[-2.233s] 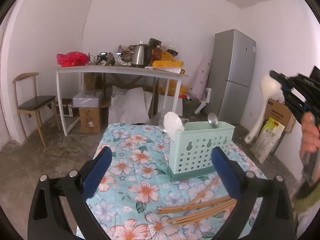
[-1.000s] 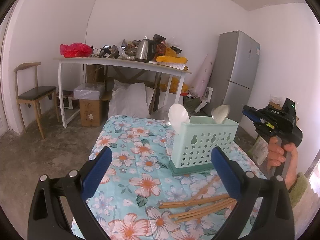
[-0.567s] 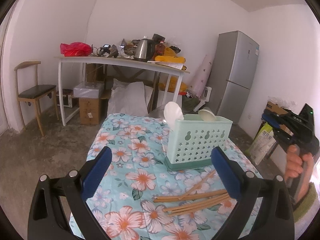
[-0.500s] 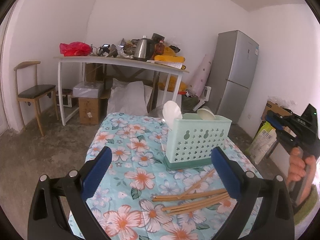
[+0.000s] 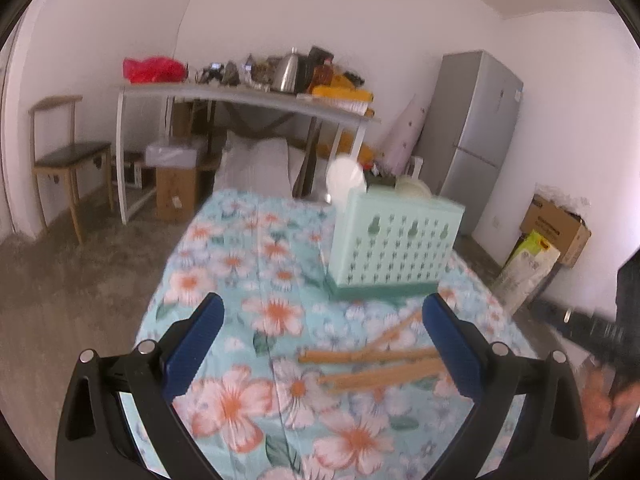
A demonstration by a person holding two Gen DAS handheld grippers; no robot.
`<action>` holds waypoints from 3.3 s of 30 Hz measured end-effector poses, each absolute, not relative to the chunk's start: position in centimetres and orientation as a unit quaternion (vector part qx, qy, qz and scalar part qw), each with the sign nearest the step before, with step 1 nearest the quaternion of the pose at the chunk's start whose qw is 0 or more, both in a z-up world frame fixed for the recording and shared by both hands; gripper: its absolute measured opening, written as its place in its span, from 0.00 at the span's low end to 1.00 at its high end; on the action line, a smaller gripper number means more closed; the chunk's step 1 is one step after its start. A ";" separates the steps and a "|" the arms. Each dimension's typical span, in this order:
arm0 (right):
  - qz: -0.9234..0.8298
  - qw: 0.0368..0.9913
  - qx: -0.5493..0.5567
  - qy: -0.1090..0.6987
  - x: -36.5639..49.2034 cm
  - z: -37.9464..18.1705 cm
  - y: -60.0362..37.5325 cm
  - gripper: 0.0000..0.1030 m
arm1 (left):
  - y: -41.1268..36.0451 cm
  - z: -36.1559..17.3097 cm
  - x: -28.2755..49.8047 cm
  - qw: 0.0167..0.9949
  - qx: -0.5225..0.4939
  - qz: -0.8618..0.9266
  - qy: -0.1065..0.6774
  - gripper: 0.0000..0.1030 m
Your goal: Organize utensils
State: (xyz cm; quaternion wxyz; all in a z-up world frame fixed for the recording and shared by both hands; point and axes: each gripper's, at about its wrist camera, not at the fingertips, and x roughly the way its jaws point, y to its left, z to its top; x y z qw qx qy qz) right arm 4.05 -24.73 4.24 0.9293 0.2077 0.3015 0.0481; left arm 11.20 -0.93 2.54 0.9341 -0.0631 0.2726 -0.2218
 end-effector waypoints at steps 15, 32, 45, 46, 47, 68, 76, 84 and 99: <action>-0.034 0.908 0.219 0.355 1.7 -0.1 -27.6 0.31 | -11.0 2.1 13.0 0.887 0.084 -0.361 0.276 0.71; -0.014 0.884 0.269 0.382 4.3 -3.0 -30.0 0.31 | -25.7 -5.8 20.7 0.777 0.316 -0.410 0.358 0.10; -0.009 0.885 0.284 0.368 3.5 -1.3 -30.9 0.31 | -20.7 0.6 15.0 0.765 0.368 -0.423 0.315 0.05; -0.006 0.882 0.292 0.369 3.3 -1.4 -30.9 0.31 | -19.4 1.0 14.2 0.762 0.361 -0.424 0.332 0.05; -0.001 0.877 0.307 0.370 3.0 -1.6 -31.0 0.31 | -18.7 1.0 13.6 0.762 0.357 -0.423 0.338 0.05; -0.022 0.763 0.524 0.378 6.0 -5.7 -30.7 0.02 | -11.0 -5.7 6.1 0.823 0.325 -0.343 0.316 0.05; -0.020 0.752 0.550 0.364 4.9 -5.8 -32.0 0.05 | -10.5 -6.0 6.9 0.819 0.304 -0.343 0.345 0.06; -0.005 0.732 0.566 0.379 7.6 -6.3 -31.7 0.24 | -10.7 -5.4 7.4 0.824 0.274 -0.333 0.367 0.20; -0.010 0.760 0.526 0.382 5.9 -5.2 -32.5 0.00 | -12.0 -4.3 9.3 0.844 0.195 -0.315 0.388 0.21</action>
